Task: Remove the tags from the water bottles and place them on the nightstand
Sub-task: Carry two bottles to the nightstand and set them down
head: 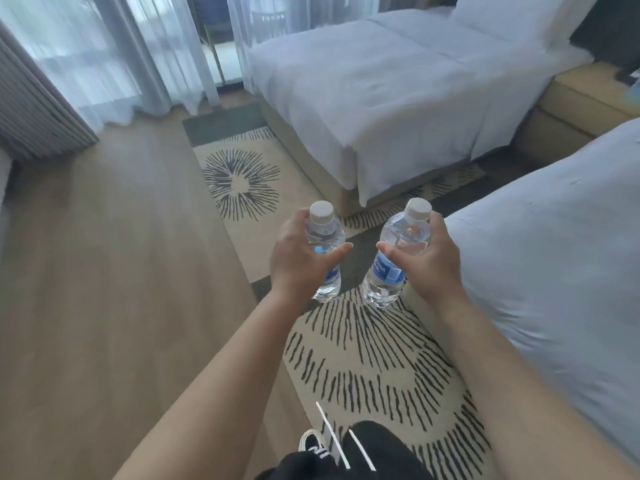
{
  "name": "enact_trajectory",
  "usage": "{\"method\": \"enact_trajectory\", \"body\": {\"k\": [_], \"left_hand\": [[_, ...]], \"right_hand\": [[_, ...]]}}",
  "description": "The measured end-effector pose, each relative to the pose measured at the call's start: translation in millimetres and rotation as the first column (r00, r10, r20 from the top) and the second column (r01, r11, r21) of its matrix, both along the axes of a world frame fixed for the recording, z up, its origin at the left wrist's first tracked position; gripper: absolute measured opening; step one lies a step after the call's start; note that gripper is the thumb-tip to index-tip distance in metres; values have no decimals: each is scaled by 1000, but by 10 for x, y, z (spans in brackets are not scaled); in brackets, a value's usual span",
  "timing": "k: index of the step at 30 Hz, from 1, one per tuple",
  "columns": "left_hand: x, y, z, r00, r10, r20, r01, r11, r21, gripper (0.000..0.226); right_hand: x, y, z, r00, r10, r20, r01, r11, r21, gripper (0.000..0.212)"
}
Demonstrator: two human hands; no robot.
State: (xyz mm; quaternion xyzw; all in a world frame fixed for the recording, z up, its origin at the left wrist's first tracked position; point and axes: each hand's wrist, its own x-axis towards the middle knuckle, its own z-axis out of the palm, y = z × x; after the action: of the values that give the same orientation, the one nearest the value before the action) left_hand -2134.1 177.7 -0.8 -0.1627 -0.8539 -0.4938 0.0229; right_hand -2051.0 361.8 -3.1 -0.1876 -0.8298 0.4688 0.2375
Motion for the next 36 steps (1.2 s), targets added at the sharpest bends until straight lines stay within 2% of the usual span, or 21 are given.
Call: {"method": "enact_trajectory", "body": {"k": [8,14,18,27,32,36], "left_hand": [[-1557,1028,-116,993,-112,39,111,993,31,66],[-2763,2185,-150,980,-194,43,193,981,13,65],[-3459,2962,-57,965,-254,70,252,967,31,66],[-4555,4555,5,925,-372,78,373,928,6,64],[-5141,5485,-96,855,-501,133,501,865,32,63],[-5687,6339,-170,817,-563,120,565,825,23,58]], "right_hand": [[-1283,918,-88,991,-133,12,133,991,-19,62],[-2334,2017,-110,978,-210,15,209,977,25,61],[-2932,2779,-30,954,-297,36,294,953,80,70],[-3696,4101,17,873,-487,27,485,873,54,67],[-4068,4791,-101,806,-589,53,586,808,57,65],[-4483,5437,-194,739,-670,69,667,742,71,66]]}}
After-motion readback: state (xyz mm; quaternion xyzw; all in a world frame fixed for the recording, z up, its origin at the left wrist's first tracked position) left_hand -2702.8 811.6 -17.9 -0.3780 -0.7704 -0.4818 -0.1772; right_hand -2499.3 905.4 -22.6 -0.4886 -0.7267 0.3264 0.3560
